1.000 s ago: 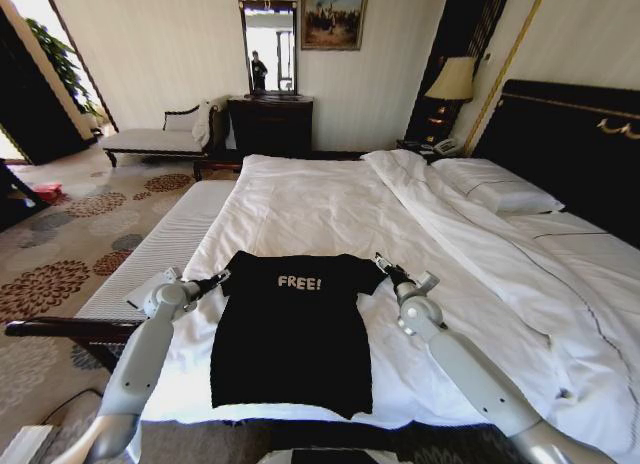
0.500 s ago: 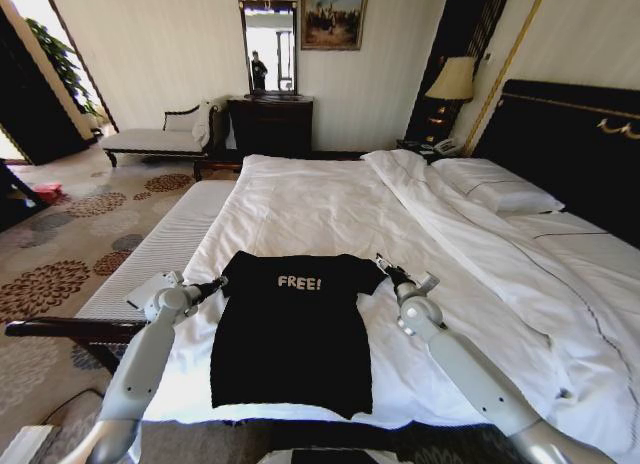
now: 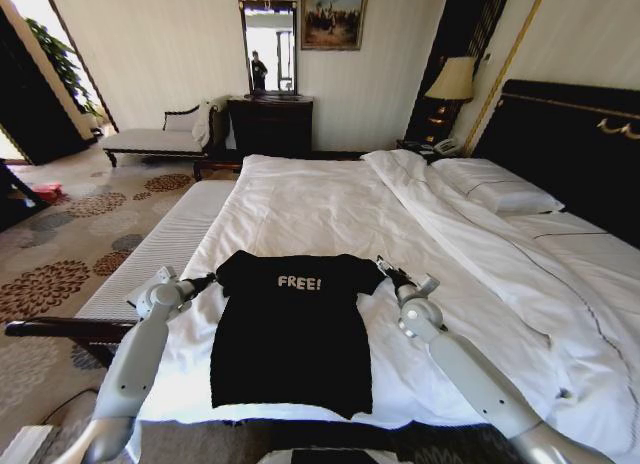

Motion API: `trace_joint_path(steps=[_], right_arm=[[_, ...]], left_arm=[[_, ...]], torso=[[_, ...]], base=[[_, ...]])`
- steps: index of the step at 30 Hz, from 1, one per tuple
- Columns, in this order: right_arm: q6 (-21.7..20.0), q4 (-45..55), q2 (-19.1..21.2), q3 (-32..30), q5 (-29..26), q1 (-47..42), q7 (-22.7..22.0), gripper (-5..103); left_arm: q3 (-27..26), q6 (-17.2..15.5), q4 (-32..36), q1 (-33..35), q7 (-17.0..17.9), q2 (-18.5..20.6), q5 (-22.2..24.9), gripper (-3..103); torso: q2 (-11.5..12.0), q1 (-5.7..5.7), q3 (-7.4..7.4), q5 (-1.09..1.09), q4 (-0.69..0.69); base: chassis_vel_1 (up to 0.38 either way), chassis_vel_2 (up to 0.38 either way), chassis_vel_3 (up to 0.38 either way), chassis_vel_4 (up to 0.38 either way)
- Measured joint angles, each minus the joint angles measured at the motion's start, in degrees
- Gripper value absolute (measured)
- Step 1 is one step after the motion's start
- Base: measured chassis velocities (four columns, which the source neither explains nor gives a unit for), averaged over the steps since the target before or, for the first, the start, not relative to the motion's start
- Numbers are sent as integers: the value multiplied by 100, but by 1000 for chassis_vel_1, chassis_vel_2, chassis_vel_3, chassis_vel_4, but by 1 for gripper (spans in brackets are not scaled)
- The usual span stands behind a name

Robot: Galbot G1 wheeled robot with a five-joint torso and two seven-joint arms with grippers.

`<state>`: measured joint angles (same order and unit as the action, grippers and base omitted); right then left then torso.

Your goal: Fold the clothes on the bed.

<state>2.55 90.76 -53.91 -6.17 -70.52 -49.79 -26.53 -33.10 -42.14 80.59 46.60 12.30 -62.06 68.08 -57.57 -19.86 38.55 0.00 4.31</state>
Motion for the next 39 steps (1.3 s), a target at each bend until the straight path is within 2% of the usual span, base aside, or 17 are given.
trace_joint_path(steps=[15, 25, 28, 29, 32, 34, 37, 38, 39], right_arm=[[1, 69, -13, 9, 17, -41, -52, 100], [1, 104, -12, -36, 51, -141, -53, 100], [1, 116, -13, -36, 72, -158, -58, 100], [1, 128, -13, -37, 73, -163, -63, 100], [0, 158, -7, -66, 74, -179, -69, 100], [0, 163, -4, -77, 74, -186, -69, 100], [-1, 197, 11, -138, 74, -224, -70, 100], [-1, 197, 11, -138, 74, -224, -70, 100], [-1, 203, 15, -154, 74, -236, -70, 100]], left_arm=[[182, 10, -755, -730, -33, 155, -124, 1], [317, 191, -1518, -1193, -246, 175, -647, 1], [322, 268, -1576, -1273, -304, 163, -767, 1], [331, 312, -1573, -1285, -344, 165, -835, -2], [300, 449, -1430, -1239, -379, 186, -943, 14], [273, 458, -1380, -1212, -366, 189, -946, 14], [77, 464, -976, -1014, -201, 217, -1026, 29], [77, 464, -976, -1014, -201, 217, -1026, 29], [8, 462, -844, -972, -129, 217, -1018, 34]], torso=[[0, 0, 0, 0, 1], [0, 0, 0, -1, 1], [0, 0, 0, 0, 2], [0, 0, 0, 1, 2], [0, 0, 0, 2, -1], [0, 0, 0, 2, -2], [0, 0, 0, 0, -2], [0, 0, 0, 0, -2], [0, 0, 0, 0, -2]], base=[[0, 0, 0, 0], [0, 0, 0, 0], [0, 0, 0, 0], [0, 0, 0, 0], [0, 0, 0, 0], [0, 0, 0, 0], [0, 0, 0, 0], [0, 0, 0, 0], [0, 0, 0, 0]])
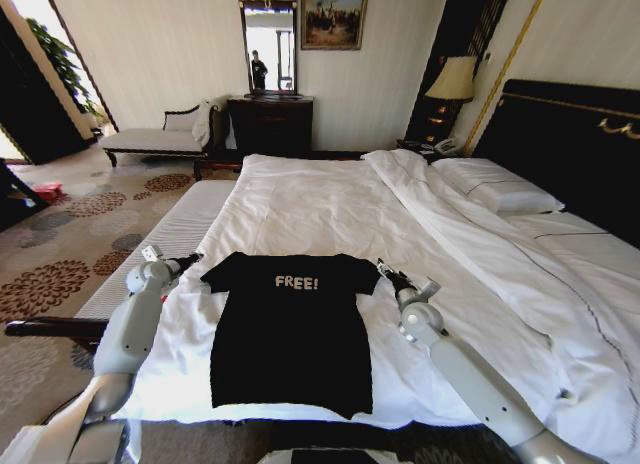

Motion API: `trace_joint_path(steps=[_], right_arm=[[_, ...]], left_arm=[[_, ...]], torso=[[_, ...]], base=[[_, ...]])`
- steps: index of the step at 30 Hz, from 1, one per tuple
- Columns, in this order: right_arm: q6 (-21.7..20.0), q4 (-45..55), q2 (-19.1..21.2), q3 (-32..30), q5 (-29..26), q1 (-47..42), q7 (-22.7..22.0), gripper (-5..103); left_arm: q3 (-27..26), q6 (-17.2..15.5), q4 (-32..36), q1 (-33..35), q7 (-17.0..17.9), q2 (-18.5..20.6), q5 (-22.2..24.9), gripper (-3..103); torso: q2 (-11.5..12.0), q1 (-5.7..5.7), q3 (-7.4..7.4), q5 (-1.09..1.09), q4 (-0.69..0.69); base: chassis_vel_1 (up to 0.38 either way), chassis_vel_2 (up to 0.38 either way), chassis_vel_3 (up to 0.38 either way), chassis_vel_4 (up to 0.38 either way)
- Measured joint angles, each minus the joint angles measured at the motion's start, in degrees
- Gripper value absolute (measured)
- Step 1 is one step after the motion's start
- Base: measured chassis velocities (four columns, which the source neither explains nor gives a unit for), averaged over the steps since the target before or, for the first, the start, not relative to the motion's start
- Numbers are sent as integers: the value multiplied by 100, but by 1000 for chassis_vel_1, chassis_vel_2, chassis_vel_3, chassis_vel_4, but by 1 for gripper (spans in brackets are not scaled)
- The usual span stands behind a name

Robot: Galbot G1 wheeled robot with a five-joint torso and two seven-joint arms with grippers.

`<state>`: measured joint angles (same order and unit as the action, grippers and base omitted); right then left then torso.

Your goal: Fold the clothes on the bed.

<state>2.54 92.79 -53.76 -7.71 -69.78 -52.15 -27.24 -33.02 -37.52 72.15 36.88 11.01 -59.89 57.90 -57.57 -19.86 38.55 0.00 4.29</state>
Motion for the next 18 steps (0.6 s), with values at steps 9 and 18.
trace_joint_path(steps=[9, 18], right_arm=[[-1, 64, 9, -66, -7, -39, -37, 100], [-6, 103, 45, -169, -23, -74, -82, 100]], left_arm=[[760, -251, 968, 147, 405, -89, 218, 68], [1629, -280, 1003, 223, 434, -247, -274, 98]], torso=[[-1, 0, 0, 2, 5], [-1, 0, 0, 0, 1]], base=[[0, 0, 0, 0], [0, 0, 0, 0]])
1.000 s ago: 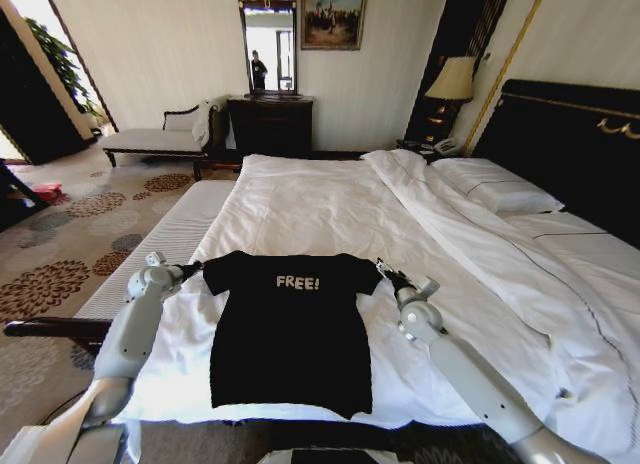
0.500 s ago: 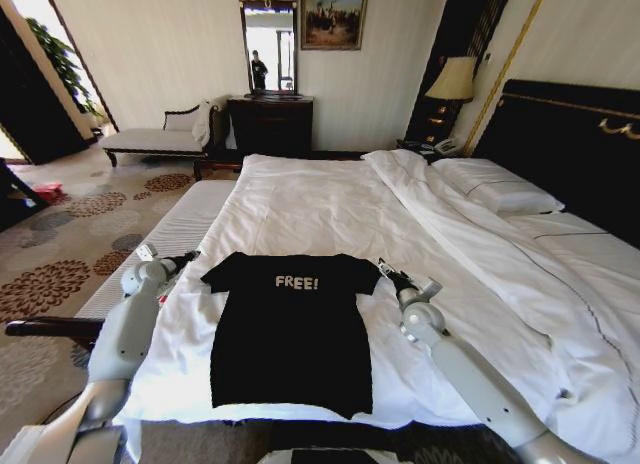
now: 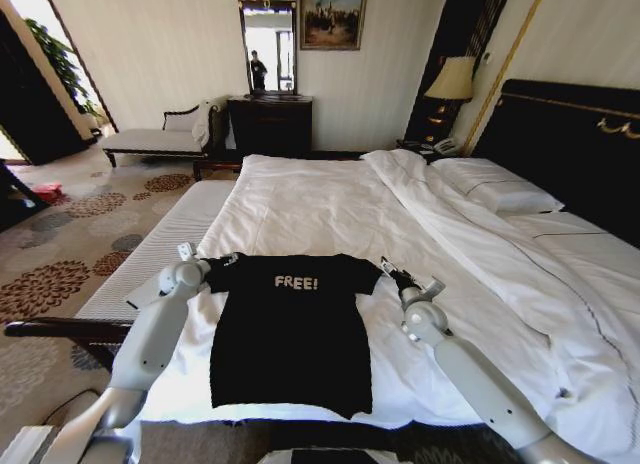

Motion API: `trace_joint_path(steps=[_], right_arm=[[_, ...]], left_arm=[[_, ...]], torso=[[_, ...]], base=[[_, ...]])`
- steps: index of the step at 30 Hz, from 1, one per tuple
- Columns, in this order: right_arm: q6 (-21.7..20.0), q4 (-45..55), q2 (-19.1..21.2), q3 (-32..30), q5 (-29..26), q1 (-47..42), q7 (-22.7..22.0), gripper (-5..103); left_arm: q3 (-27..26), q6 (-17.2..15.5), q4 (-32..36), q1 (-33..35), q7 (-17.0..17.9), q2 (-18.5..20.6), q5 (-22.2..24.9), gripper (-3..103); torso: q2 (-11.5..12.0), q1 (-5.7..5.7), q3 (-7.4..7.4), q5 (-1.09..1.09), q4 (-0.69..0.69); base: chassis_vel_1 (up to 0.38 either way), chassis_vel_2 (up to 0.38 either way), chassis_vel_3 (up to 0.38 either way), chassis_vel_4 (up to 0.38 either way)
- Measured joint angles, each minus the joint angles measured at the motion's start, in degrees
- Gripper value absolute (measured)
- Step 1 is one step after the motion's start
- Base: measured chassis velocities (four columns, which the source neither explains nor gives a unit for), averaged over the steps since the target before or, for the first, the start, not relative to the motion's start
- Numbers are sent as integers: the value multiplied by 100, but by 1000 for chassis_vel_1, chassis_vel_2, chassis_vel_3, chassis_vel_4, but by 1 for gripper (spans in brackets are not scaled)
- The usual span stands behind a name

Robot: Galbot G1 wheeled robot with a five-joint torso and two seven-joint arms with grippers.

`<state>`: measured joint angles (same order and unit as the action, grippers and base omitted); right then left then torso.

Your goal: Fold the clothes on the bed.

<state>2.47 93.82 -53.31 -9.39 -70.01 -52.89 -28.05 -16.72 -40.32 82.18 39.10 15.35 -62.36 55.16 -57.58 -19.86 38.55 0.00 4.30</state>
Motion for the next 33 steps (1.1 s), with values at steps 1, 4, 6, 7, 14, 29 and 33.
trace_joint_path(steps=[1, 4, 6, 7, 14, 29, 33], right_arm=[[0, -9, 0, -22, 0, -13, 0, 100], [-1, -32, -13, -69, 6, -48, 3, 100], [-1, -60, -32, -98, 22, -71, 11, 100], [-1, -77, -45, -108, 28, -76, 15, 100], [-1, -81, -68, -154, 38, -88, 19, 100], [-1, 27, -61, -441, 42, -236, 19, 100], [-2, 57, -57, -528, 41, -281, 19, 100]], left_arm=[[86, 7, 2, -3, 0, -2, -57, 100], [317, 59, 24, -32, -13, 3, -270, 100], [547, 100, 55, -85, -15, 31, -444, 100], [672, 113, 66, -121, -10, 42, -502, 100], [1282, 116, -28, -404, 63, 6, -636, 100], [1840, 124, -1274, -1345, 67, -653, -797, 100], [1864, 253, -1611, -1598, 37, -901, -945, 100]], torso=[[0, 0, 0, 0, 0], [0, 0, 0, 1, 1], [0, 0, 0, 1, 2], [0, 0, 0, 1, 1], [0, 0, 0, 0, 0], [0, 0, 0, 1, 0], [1, 0, 0, 1, 1]], base=[[0, 0, 0, 0], [0, 0, 0, 0], [0, 0, 0, 0], [0, 0, 0, 0], [0, 0, 0, 0], [0, 0, 0, 0], [0, 0, 0, 0]])
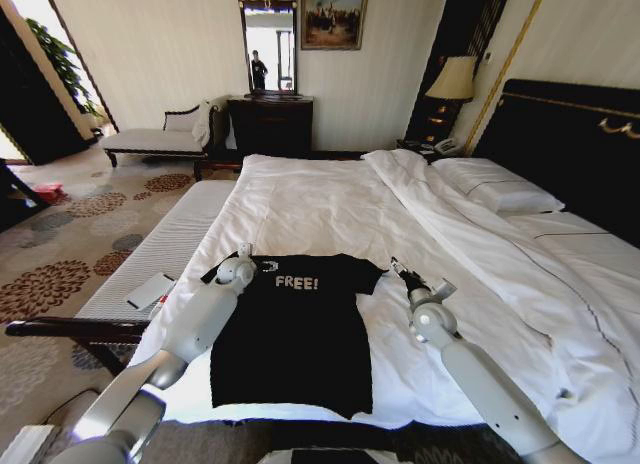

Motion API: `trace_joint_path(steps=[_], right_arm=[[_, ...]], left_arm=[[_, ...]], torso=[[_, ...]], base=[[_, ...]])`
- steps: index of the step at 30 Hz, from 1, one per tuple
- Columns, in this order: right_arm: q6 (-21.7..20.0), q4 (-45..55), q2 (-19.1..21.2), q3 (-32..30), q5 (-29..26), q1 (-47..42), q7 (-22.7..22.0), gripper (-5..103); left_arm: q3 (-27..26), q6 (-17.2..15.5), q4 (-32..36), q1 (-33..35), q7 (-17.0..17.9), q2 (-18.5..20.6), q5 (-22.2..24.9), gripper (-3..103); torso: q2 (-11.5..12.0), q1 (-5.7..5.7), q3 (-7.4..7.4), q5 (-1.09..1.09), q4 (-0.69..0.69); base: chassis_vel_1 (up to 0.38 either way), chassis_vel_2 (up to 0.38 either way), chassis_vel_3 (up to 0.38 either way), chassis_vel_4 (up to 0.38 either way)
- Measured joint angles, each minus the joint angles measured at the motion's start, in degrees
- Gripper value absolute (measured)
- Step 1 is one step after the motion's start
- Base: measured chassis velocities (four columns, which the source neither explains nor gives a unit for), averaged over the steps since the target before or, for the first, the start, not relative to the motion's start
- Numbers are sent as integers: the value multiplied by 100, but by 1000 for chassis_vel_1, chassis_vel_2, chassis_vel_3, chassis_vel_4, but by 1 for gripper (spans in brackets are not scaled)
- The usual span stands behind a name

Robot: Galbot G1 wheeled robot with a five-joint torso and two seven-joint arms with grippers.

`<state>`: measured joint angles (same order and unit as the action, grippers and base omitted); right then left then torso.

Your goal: Fold the clothes on the bed.

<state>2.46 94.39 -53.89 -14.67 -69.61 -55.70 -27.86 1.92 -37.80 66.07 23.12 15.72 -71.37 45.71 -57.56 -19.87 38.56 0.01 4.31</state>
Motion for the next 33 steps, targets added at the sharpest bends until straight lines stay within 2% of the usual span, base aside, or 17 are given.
trace_joint_path(steps=[4, 5, 8, 12, 15, 18, 22, 23, 26, 28, 29, 32, 33], right_arm=[[0, 22, 3, -120, -1, -105, 9, 100], [0, 22, 3, -120, -1, -105, 9, 100], [0, 35, 4, -164, 2, -167, 18, 100], [0, 67, 7, -169, 6, -187, 19, 100], [0, 104, 16, -169, 6, -191, 18, 100], [0, 157, 36, -163, 6, -196, 11, 100], [1, 301, 78, -156, -9, -211, 0, 100], [1, 301, 78, -156, -9, -211, 0, 100], [1, 416, 97, -143, -17, -236, -10, 100], [1, 494, 105, -139, -11, -267, -15, 100], [1, 494, 105, -139, -11, -267, -15, 100], [1, 630, 125, -154, -4, -341, -19, 100], [1, 630, 125, -154, -4, -341, -19, 100]], left_arm=[[-234, 216, -545, -433, -80, -494, -120, 100], [-234, 216, -545, -433, -80, -494, -120, 100], [-618, 394, -1119, -793, -107, -866, -268, 100], [-930, 428, -1395, -1016, -111, -1008, -296, 100], [-979, 413, -1297, -1038, -105, -930, -221, 100], [-1000, 344, -973, -1002, -32, -739, -49, 100], [-1168, 146, -281, -786, 284, -205, 366, 100], [-1168, 146, -281, -786, 284, -205, 366, 100], [-1505, -5, 243, -496, 544, 272, 720, 100], [-1760, -183, 754, -129, 720, 650, 1097, 100], [-1760, -183, 754, -129, 720, 650, 1097, 100], [-2299, -430, 1671, 845, 789, 1219, 1548, 100], [-2299, -430, 1671, 845, 789, 1219, 1548, 100]], torso=[[0, 0, 0, 0, 1], [0, 0, 0, 0, 1], [0, 0, 0, 0, 3], [0, -1, 0, 0, 1], [0, -1, 0, -1, 0], [0, -1, 0, -1, -1], [0, 0, 0, -2, 1], [0, 0, 0, -2, 1], [0, -1, 0, -3, 0], [0, 0, -1, -2, -1], [0, 0, -1, -2, -1], [0, 0, -1, -5, -3], [0, 0, -1, -5, -3]], base=[[0, 0, 0, 0], [0, 0, 0, 0], [0, 0, 0, 0], [0, 0, 0, 0], [0, 0, 0, 0], [0, 0, 0, 0], [0, 0, 0, 0], [0, 0, 0, 0], [0, 0, 0, 0], [0, 0, 0, 0], [0, 0, 0, 0], [0, 0, 0, 0], [0, 0, 0, 0]])
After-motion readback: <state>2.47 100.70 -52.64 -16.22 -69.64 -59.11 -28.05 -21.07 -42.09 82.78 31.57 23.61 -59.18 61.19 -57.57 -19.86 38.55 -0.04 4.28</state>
